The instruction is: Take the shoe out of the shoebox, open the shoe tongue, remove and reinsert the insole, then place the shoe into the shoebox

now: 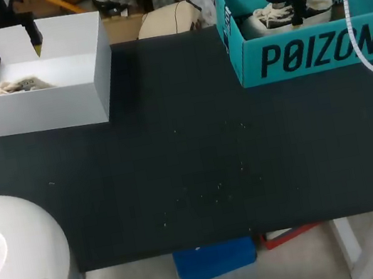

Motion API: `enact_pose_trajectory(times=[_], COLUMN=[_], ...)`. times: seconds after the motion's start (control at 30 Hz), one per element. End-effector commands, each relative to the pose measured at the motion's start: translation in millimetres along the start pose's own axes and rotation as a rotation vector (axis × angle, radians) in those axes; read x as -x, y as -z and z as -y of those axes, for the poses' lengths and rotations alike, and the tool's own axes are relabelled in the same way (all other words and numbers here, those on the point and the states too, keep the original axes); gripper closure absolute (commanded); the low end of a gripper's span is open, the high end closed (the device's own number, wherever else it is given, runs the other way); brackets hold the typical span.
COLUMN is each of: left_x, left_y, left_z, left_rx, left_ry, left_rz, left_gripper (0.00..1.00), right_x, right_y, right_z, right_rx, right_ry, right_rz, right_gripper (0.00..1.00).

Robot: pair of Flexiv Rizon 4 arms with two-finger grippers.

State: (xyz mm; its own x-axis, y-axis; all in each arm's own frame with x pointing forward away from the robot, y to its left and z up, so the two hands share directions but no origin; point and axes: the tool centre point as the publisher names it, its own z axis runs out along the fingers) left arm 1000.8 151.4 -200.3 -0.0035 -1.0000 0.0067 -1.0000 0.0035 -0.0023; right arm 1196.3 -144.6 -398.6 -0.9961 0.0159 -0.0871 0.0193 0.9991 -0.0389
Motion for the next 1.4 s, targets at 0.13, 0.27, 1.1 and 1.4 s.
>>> enact_pose_trajectory(times=[0.13, 0.27, 1.1, 1.4], left_x=[-0.7, -0.7, -0.7, -0.7], left_y=[0.5, 0.5, 0.5, 0.5], left_z=[-0.4, -0.4, -0.4, -0.4], left_rx=[0.002, 0.002, 0.002, 0.002], left_ry=[0.002, 0.002, 0.002, 0.002], left_rz=[0.003, 0.003, 0.003, 0.003], left_gripper=[0.00, 0.00, 0.00, 0.00], right_x=[11.0, 11.7, -47.1, -82.0], right_y=[-9.9, -11.1, 179.9, 286.2], right_z=[4.2, 8.1, 16.4, -13.0], right_rx=[-0.022, -0.014, -0.139, -0.175], right_ry=[0.006, 0.007, -0.085, -0.131], right_rz=[0.000, 0.016, 0.212, 0.286], right_gripper=[0.82, 1.00, 1.00, 1.00])
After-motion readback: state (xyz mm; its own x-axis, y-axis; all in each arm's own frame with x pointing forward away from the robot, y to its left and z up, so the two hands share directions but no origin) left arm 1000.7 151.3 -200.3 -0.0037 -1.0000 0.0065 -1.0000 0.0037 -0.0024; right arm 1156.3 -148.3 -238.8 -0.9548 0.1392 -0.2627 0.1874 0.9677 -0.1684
